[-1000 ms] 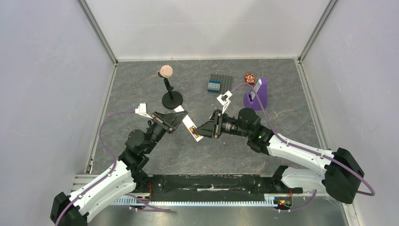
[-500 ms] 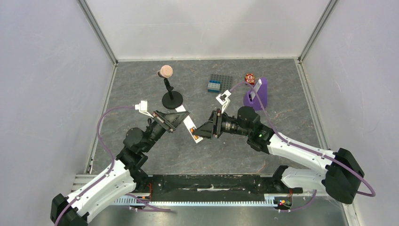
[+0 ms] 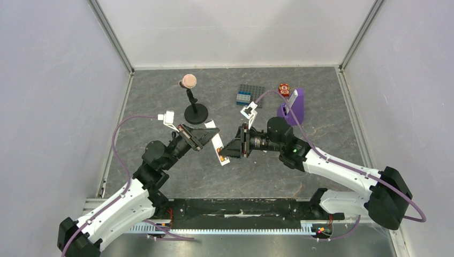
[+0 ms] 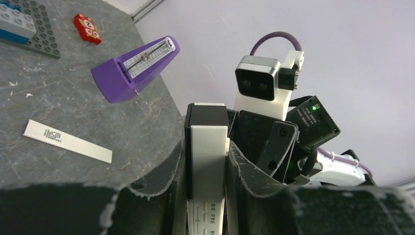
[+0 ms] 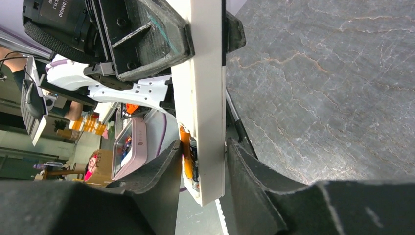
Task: Load the batteries into the remote control
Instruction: Load the battery into the remote control, then place the remote control at the center of the board.
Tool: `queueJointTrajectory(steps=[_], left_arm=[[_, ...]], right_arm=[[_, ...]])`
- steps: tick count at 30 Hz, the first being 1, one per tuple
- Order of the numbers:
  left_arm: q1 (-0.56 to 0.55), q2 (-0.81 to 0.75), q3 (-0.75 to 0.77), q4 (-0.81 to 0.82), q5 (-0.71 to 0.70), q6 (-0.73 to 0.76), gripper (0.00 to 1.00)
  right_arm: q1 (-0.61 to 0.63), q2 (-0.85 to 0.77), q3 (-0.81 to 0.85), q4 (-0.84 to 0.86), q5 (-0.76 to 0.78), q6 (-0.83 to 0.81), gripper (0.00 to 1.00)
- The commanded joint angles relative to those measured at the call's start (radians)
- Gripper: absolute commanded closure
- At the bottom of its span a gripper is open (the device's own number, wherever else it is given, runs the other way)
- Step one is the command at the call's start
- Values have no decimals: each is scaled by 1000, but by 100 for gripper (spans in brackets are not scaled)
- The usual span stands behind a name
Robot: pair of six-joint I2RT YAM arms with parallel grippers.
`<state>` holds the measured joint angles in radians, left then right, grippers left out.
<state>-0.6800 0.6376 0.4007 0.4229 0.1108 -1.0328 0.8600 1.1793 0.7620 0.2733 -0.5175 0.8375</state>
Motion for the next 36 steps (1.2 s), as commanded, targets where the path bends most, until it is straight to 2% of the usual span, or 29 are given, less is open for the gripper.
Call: queueJointTrajectory(steps=[1,3,8,13,20,30,36], left_arm=[[-15,1,55,45,104,8,98],[-15,3,53,42,102,8,98],[-15,-10,43,8,72,21,98],[-13,-30,22,-22,53,43,98],[-13,-41,6,-26,48,52,98],[-13,-46,3,-52,25,53,98],[-13,-41,6,-68,6,51,98]], right_arm=[[-6,24,37,11,55,-31,61],[-8,21,36,11,54,-31,60],[-8,-5,36,14,61,-31,30],[-14,-56,36,14,68,-29,15],[-18,-85,34,-2,71,-61,15],[-15,-114,71,-135,169,-227,21],[14,-102,84,-154,186,-275,23]])
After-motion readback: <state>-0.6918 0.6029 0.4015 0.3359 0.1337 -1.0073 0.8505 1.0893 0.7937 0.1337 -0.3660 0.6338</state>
